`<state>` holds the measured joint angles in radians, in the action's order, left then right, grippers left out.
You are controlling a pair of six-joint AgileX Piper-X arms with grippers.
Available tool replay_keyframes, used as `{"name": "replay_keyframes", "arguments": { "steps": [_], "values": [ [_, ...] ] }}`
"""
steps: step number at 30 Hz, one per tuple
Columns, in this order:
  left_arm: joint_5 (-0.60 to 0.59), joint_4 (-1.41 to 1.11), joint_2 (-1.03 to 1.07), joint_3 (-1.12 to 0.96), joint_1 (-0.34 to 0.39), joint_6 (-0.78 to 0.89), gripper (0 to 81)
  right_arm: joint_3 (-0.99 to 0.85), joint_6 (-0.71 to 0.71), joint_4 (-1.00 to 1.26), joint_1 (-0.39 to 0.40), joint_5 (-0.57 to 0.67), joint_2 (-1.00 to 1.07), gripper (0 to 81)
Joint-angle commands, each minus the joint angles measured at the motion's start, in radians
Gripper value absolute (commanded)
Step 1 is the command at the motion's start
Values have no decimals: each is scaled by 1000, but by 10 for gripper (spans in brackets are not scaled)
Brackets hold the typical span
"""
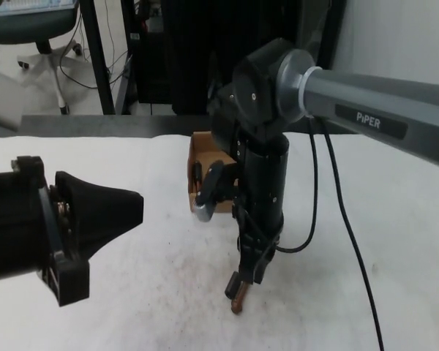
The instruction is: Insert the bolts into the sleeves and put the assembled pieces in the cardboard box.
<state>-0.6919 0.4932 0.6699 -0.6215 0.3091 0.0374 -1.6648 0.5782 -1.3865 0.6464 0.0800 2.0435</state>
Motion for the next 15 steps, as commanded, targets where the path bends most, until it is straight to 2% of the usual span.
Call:
{"name": "replay_keyframes", "arguments": {
  "steps": [1, 3, 7, 12, 15],
  "values": [
    [44, -11, -11, -8, -1, -37, 3, -2, 139, 4, 3, 31, -11, 249],
    [82, -11, -12, -8, -1, -37, 3, -2, 219, 10, 7, 20, -11, 249],
    [136, -8, -23, -8, -1, -37, 3, -2, 239, 41, 6, 18, -8, 249],
    [262, -9, -61, -8, -1, -37, 3, -2, 319, 126, 6, -7, 2, 249],
    [270, -6, -73, -8, -1, -37, 3, -2, 364, 153, 10, -7, 18, 249]
  ]
}}
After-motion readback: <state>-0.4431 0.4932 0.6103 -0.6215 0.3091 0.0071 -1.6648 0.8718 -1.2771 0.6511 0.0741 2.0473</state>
